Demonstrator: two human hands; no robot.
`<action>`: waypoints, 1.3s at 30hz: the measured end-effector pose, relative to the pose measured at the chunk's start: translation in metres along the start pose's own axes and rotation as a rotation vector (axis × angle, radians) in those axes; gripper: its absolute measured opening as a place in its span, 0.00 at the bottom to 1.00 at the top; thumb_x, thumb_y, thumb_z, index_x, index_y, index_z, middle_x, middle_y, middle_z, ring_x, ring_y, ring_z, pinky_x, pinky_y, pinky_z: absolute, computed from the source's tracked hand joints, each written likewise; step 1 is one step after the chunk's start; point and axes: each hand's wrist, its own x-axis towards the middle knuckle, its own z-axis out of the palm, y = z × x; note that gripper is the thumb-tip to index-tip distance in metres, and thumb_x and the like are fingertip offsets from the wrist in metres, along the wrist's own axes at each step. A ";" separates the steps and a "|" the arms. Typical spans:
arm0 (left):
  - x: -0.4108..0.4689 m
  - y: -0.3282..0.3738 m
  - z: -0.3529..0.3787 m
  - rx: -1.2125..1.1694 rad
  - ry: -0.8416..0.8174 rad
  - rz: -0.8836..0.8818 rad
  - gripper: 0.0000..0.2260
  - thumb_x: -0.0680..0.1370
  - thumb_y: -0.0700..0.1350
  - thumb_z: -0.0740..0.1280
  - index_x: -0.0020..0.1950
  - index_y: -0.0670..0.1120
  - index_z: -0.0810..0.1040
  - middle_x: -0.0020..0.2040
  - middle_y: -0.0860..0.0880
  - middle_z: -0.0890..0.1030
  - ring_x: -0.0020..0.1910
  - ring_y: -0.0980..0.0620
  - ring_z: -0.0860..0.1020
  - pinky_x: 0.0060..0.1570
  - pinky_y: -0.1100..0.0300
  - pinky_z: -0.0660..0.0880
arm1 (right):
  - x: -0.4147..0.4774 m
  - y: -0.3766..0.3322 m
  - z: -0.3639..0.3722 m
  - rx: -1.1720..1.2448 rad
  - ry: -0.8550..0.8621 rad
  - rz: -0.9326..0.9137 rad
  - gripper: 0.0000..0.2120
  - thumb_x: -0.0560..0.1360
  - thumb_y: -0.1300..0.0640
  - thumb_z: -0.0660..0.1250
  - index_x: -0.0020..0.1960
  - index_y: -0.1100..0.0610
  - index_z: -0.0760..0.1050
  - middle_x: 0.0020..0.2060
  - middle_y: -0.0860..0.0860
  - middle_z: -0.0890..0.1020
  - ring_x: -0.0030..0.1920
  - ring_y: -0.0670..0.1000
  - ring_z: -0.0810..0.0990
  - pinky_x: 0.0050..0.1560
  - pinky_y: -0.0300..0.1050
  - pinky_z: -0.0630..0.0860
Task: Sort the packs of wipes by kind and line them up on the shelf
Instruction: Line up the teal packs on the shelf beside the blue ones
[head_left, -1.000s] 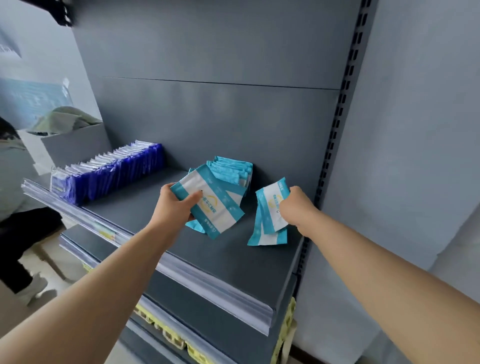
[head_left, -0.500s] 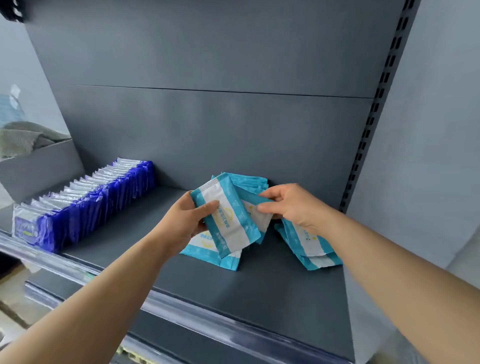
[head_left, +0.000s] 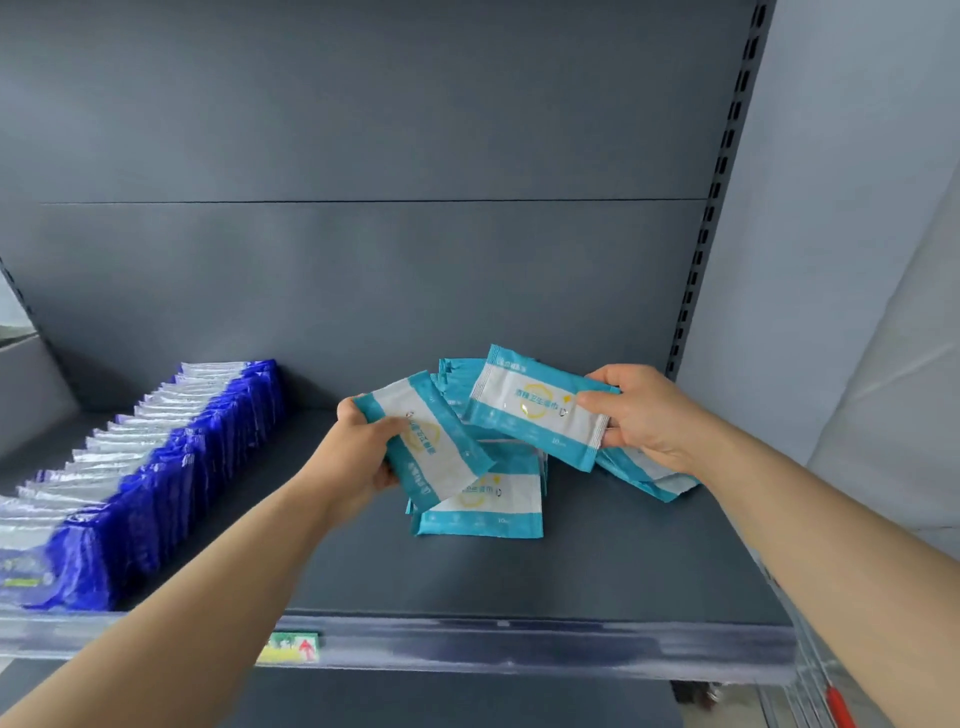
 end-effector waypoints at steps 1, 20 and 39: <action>-0.002 0.001 0.001 -0.050 -0.034 -0.016 0.09 0.80 0.34 0.61 0.58 0.43 0.66 0.46 0.44 0.81 0.38 0.51 0.83 0.27 0.59 0.77 | -0.003 -0.001 0.002 -0.015 0.030 -0.005 0.03 0.78 0.63 0.63 0.50 0.58 0.75 0.50 0.56 0.82 0.48 0.51 0.83 0.48 0.52 0.82; -0.009 -0.006 -0.022 0.595 -0.426 -0.017 0.17 0.77 0.35 0.67 0.61 0.52 0.73 0.53 0.47 0.83 0.47 0.47 0.84 0.41 0.48 0.82 | -0.034 0.002 -0.007 -0.188 0.218 -0.072 0.07 0.77 0.61 0.62 0.50 0.51 0.75 0.49 0.53 0.82 0.48 0.55 0.82 0.49 0.55 0.81; -0.006 -0.039 -0.003 0.730 -0.203 0.150 0.28 0.61 0.54 0.81 0.54 0.50 0.72 0.49 0.57 0.80 0.45 0.57 0.81 0.38 0.62 0.78 | -0.036 0.039 0.063 -0.415 0.024 -0.064 0.07 0.75 0.57 0.68 0.50 0.48 0.75 0.50 0.49 0.81 0.49 0.52 0.81 0.46 0.48 0.79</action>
